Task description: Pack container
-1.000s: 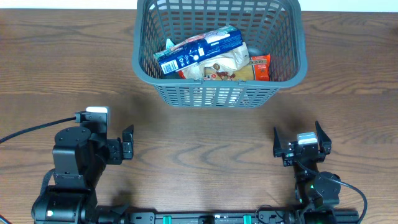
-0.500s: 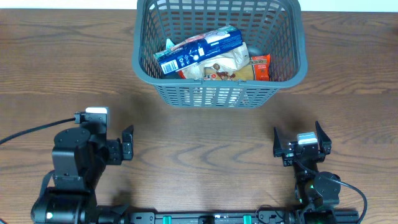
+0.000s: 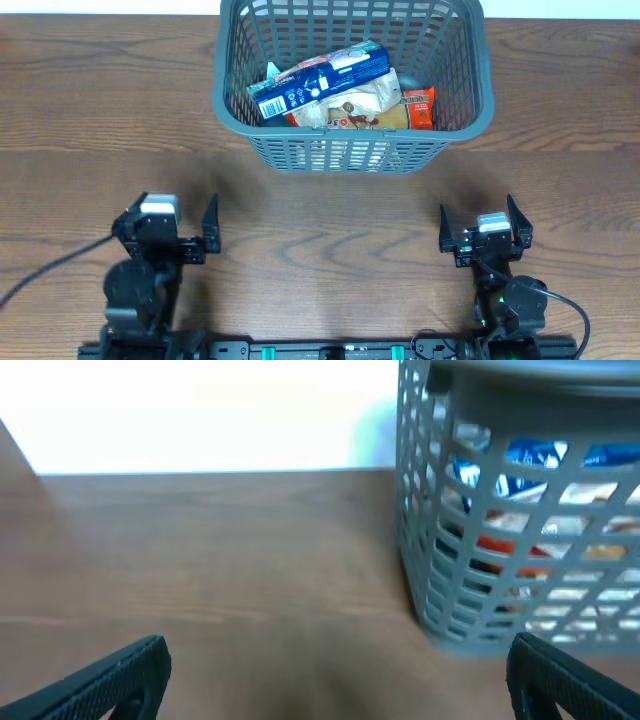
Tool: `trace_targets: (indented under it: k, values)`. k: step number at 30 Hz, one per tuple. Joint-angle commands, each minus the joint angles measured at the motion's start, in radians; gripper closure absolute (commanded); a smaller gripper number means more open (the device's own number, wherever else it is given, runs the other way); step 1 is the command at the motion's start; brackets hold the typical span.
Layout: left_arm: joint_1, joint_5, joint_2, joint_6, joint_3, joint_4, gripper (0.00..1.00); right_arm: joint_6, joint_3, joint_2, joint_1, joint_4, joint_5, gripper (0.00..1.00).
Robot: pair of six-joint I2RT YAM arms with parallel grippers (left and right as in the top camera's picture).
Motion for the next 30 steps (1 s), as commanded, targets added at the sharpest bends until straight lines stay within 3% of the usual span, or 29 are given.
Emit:
trace_targets:
  k: [1,5,9,12,23,30]
  values:
    - [-0.003,-0.005,-0.078,0.014,-0.097,0.099,0.01,0.013,-0.007,-0.011,0.006,0.000,0.006,0.01]
    - [-0.003,-0.006,-0.142,0.037,-0.229,0.312,0.01,0.013,-0.007,-0.011,0.006,0.000,0.006,0.01]
    - [-0.003,-0.009,-0.179,0.078,-0.298,0.416,0.01,0.013,-0.007,-0.011,0.006,0.000,0.006,0.01]
    - [-0.003,-0.009,-0.199,0.113,-0.328,0.414,0.01,0.013,-0.007,-0.011,0.006,0.000,0.006,0.01]
    - [-0.003,-0.016,-0.232,0.144,-0.327,0.150,0.01,0.013,-0.007,-0.011,0.006,0.000,0.006,0.01]
    - [-0.003,-0.108,-0.232,0.141,-0.327,0.157,0.01,0.013,-0.007,-0.011,0.006,0.000,0.006,0.01]
